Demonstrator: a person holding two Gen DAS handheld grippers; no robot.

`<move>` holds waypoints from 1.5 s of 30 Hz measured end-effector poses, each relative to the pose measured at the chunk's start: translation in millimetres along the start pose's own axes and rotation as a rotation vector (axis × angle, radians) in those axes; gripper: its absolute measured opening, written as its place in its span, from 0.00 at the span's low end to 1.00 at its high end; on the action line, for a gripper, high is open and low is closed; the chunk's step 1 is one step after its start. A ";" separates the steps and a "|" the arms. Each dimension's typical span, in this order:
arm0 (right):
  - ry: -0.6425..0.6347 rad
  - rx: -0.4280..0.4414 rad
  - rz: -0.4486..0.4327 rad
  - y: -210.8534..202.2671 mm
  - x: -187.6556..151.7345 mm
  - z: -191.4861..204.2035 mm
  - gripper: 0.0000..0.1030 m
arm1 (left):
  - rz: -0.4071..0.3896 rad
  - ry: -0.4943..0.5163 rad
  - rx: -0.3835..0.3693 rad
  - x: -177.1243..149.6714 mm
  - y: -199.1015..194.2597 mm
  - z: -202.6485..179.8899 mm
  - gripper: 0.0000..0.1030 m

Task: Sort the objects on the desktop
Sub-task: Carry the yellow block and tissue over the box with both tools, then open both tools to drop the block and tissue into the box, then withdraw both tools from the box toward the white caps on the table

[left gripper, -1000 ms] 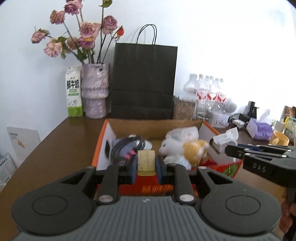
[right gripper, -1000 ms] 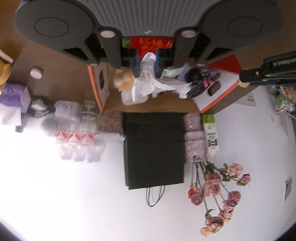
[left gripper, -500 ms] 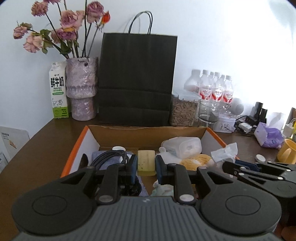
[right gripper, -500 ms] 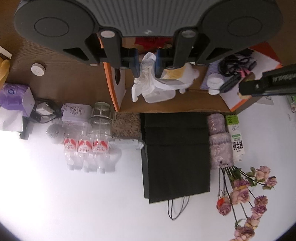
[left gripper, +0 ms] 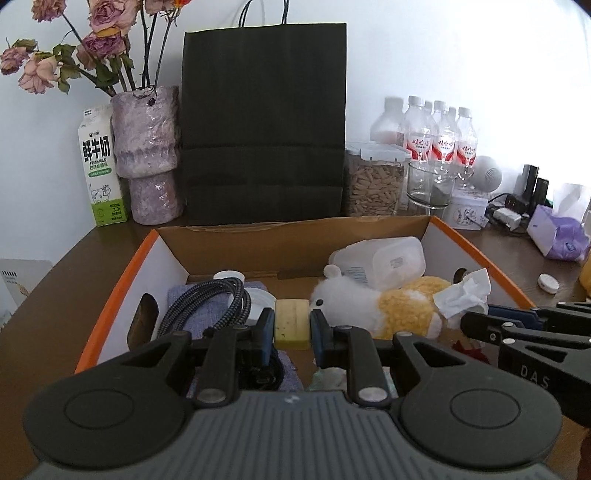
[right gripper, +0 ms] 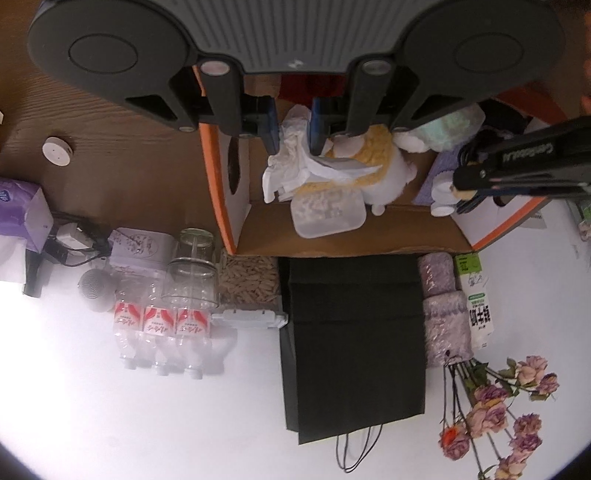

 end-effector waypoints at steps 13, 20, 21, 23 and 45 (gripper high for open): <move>-0.011 0.005 -0.054 -15.2 1.1 2.5 0.76 | -0.073 0.049 0.043 -2.2 -14.5 -7.3 0.85; -0.026 -0.033 -0.120 -32.7 8.4 2.1 1.00 | -0.133 0.015 0.073 3.8 -26.1 -1.1 1.00; -0.025 -0.031 -0.119 -32.7 8.9 1.6 1.00 | -0.137 0.011 0.071 4.5 -27.4 -0.7 1.00; -0.026 -0.026 -0.118 -32.6 8.8 1.8 1.00 | -0.147 0.012 0.078 5.4 -29.3 -0.6 1.00; -0.074 -0.045 -0.147 -62.8 12.1 16.0 1.00 | -0.203 -0.020 0.079 8.3 -68.5 12.5 1.00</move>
Point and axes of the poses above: each gripper's, at about its wrist camera, not at the fingertips, and y roughly the way its jaws point, z to its left, x to its top, the point moved 1 cm from there along y, roughly the way its jaws point, and after that the axes turned 9 degrees about -y, right-handed, at the moved point
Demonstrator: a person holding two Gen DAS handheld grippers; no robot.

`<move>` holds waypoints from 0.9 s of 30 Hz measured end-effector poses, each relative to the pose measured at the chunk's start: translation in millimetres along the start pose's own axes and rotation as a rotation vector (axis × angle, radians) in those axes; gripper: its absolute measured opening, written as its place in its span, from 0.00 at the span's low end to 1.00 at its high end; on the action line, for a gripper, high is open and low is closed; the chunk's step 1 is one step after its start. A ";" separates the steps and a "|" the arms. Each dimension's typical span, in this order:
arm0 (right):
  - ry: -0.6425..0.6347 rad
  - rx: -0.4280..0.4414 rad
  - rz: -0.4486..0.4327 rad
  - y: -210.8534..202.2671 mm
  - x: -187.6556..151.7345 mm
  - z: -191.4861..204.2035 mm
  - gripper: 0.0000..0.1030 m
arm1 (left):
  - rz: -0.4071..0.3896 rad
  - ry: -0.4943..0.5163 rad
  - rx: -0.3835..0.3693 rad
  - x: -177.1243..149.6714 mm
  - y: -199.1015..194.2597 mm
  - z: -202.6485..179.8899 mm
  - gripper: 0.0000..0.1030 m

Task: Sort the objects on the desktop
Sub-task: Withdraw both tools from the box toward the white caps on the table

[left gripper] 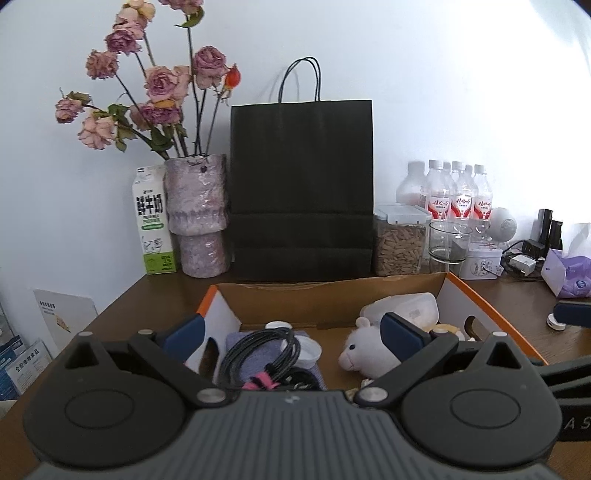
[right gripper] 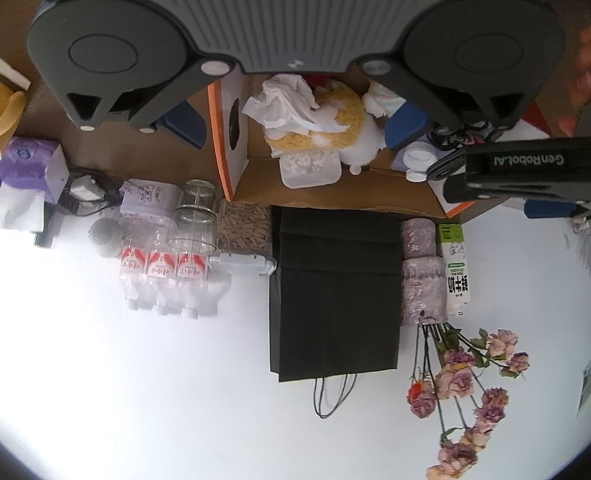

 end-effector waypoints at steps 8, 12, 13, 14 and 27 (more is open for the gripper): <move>-0.019 0.013 -0.010 -26.1 -4.4 13.4 1.00 | 0.004 0.000 0.034 -4.4 -25.8 22.2 1.00; -0.021 0.019 0.007 -36.4 -12.0 19.6 1.00 | 0.013 -0.008 0.050 -8.4 -36.2 35.4 1.00; -0.019 0.020 0.012 -38.9 -14.5 21.2 1.00 | 0.016 -0.009 0.055 -10.0 -38.8 39.0 1.00; -0.016 0.023 0.019 -41.1 -17.4 22.7 1.00 | 0.020 -0.010 0.059 -11.4 -41.2 42.0 1.00; -0.037 0.097 0.140 -45.3 -53.1 54.3 1.00 | 0.078 -0.017 0.109 -39.5 -64.9 82.7 1.00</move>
Point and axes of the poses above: each gripper's, at about its wrist camera, not at the fingertips, and y roughly the way its jaws point, z to its left, x to its top, the point moved 1 cm from there along y, roughly the way its jaws point, and after that the axes turned 9 degrees about -y, right-handed, at the moved point
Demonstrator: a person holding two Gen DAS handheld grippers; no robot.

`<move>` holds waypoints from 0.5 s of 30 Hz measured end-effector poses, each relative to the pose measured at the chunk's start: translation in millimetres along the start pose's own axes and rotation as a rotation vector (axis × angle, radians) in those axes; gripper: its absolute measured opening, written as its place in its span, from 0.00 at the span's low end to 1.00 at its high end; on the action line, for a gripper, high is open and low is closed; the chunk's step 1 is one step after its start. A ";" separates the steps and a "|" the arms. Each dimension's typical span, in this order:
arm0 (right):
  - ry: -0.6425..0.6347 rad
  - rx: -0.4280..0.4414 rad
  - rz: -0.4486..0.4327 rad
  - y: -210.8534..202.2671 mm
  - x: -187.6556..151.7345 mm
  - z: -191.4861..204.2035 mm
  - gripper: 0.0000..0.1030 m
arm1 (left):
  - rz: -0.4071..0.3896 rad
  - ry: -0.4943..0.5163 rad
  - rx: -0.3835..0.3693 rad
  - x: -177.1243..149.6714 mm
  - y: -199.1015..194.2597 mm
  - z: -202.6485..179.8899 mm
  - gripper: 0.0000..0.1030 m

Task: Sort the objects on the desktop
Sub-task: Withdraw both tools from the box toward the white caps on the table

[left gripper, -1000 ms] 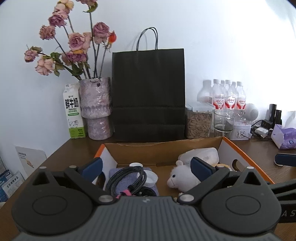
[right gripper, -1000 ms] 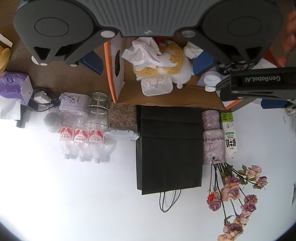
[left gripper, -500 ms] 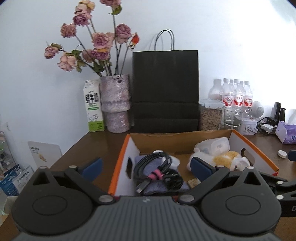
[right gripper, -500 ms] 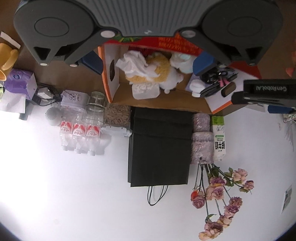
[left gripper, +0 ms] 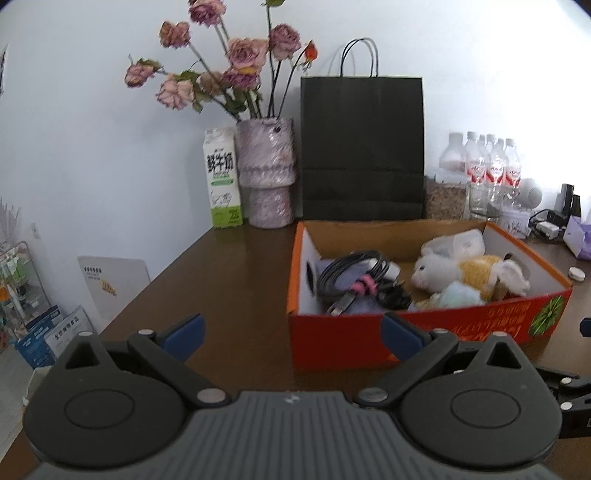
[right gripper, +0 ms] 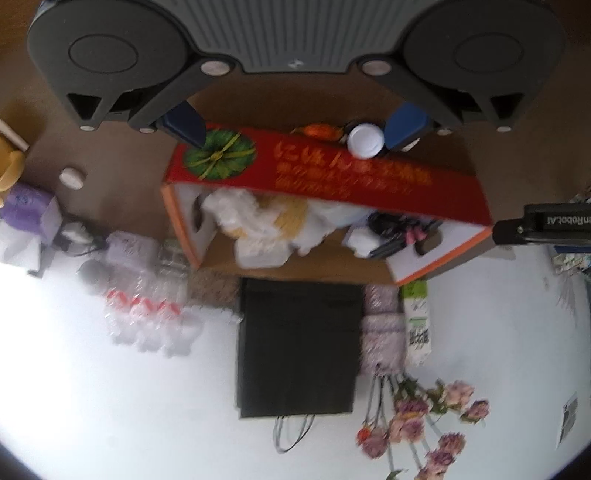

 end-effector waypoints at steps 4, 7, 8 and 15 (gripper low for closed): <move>-0.002 0.005 0.027 11.2 -1.5 11.2 0.99 | 0.016 -0.010 0.012 -6.3 0.6 12.0 1.00; 0.010 0.009 0.047 21.1 0.3 14.6 0.92 | 0.029 -0.019 0.020 -9.8 2.9 19.7 1.00; 0.019 0.011 0.055 24.0 0.6 15.1 0.91 | 0.033 -0.023 0.021 -10.2 3.9 21.9 1.00; 0.045 0.020 0.076 40.6 6.3 23.4 0.77 | 0.056 -0.027 -0.003 -13.3 12.1 24.6 1.00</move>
Point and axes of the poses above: each gripper's, at about its wrist camera, not at the fingertips, and y roughly the way its jaws point, z to its left, x to its top, the point moved 1 cm from there along y, roughly the way its jaws point, and after that the axes turned 9 degrees about -y, right-handed, at the moved point
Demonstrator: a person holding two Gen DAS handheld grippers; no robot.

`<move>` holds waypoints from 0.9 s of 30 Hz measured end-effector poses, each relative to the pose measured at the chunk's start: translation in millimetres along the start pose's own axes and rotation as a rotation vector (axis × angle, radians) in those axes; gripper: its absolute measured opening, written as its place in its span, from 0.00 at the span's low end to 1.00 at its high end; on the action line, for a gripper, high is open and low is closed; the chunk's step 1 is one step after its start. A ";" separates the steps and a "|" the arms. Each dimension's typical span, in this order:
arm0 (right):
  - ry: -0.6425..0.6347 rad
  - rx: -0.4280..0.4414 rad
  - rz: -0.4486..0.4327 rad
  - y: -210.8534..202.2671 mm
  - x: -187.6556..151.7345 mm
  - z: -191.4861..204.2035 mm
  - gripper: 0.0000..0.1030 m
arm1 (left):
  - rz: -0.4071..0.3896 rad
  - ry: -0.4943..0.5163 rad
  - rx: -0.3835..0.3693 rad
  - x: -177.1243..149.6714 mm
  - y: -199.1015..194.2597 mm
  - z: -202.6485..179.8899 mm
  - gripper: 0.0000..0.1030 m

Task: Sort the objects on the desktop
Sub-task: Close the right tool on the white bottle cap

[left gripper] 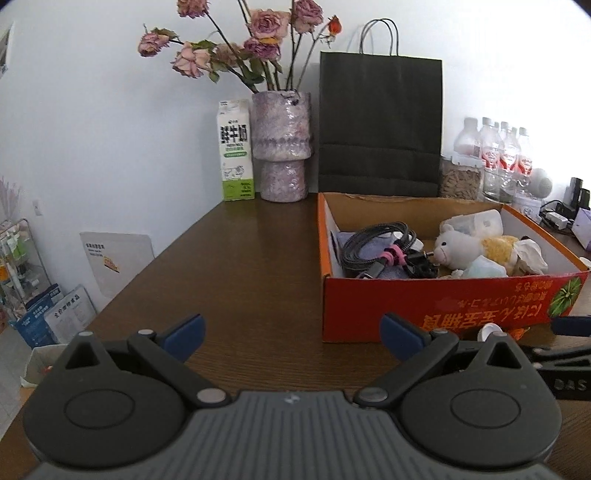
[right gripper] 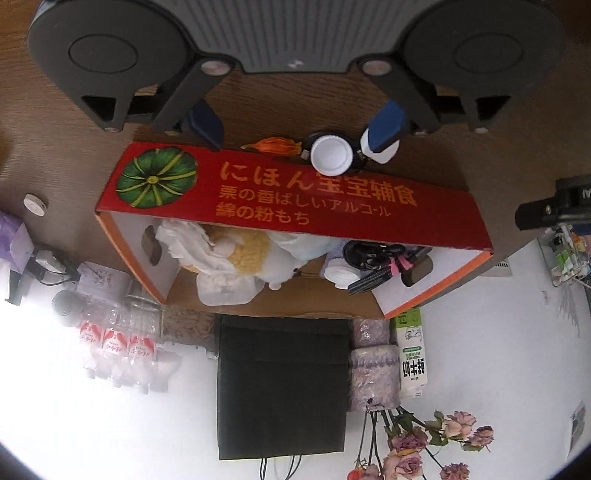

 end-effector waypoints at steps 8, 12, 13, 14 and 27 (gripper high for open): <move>0.018 0.019 0.019 17.4 7.2 6.3 0.53 | 0.022 0.020 -0.029 -3.7 8.0 -4.8 1.00; 0.013 0.023 0.019 21.4 9.8 9.4 0.48 | 0.036 0.015 -0.031 -5.3 11.8 -2.7 1.00; 0.014 0.026 0.018 21.8 10.2 9.8 0.47 | 0.038 0.014 -0.031 -5.5 12.3 -2.7 1.00; 0.013 0.029 0.016 22.0 10.5 10.2 0.45 | 0.039 0.015 -0.031 -5.7 12.6 -2.5 1.00; -0.003 0.048 -0.003 16.4 9.8 13.0 0.25 | 0.038 0.029 -0.026 -6.8 10.6 -5.6 1.00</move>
Point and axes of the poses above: each gripper's, at about its wrist camera, not at the fingertips, and y roughly the way its jaws point, z to its left, x to its top, the point moved 1 cm from there along y, roughly the way its jaws point, and after that the axes turned 9 degrees about -y, right-handed, at the moved point
